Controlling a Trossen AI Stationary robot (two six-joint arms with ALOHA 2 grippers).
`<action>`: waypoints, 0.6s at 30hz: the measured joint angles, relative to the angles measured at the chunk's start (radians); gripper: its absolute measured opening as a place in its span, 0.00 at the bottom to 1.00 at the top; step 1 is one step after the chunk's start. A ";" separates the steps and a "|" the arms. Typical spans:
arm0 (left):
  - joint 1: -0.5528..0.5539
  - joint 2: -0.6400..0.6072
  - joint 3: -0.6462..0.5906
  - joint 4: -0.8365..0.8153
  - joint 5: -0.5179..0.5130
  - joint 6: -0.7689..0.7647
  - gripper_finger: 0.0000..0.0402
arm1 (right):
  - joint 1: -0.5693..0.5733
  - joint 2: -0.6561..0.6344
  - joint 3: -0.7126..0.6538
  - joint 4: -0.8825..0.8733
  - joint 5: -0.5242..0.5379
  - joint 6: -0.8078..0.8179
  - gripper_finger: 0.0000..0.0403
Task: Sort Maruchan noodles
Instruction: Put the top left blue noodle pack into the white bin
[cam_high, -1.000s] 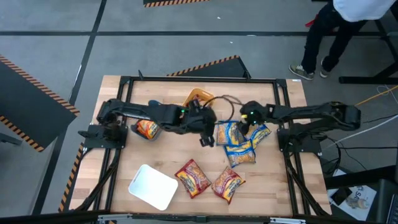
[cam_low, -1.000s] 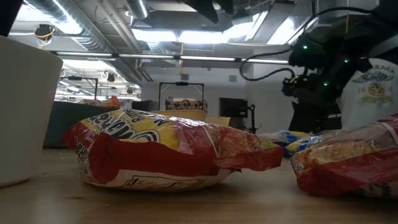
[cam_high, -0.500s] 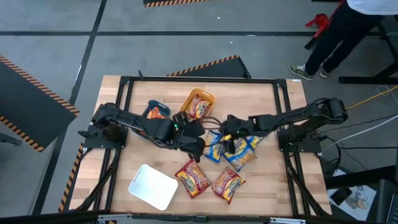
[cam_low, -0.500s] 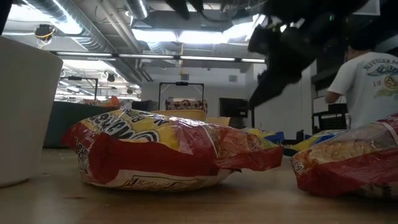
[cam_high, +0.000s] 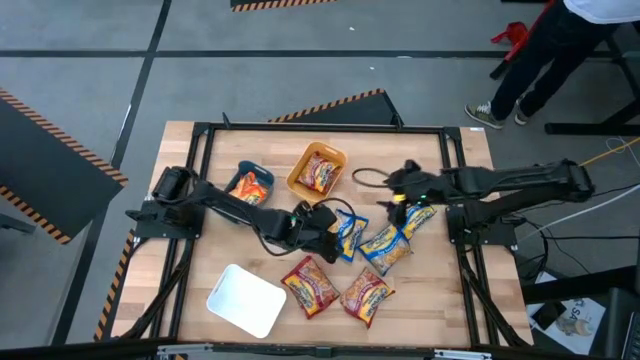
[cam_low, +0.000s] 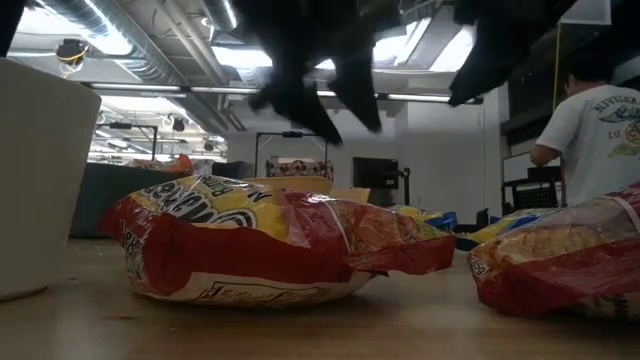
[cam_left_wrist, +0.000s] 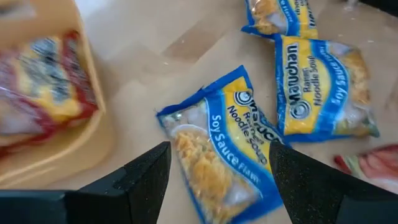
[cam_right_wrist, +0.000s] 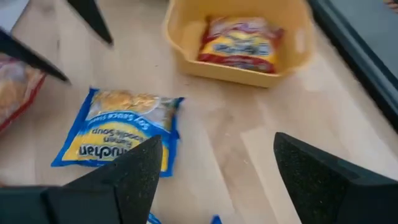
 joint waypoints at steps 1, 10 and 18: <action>0.007 0.011 -0.024 0.038 0.008 -0.014 0.66 | 0.000 -0.022 0.000 -0.012 0.014 0.013 0.73; 0.037 0.115 -0.066 0.126 0.023 -0.044 0.66 | 0.000 -0.101 -0.001 -0.058 0.068 0.058 0.73; 0.040 0.192 -0.064 0.183 0.031 -0.100 0.66 | 0.000 -0.095 -0.002 -0.071 0.059 0.063 0.73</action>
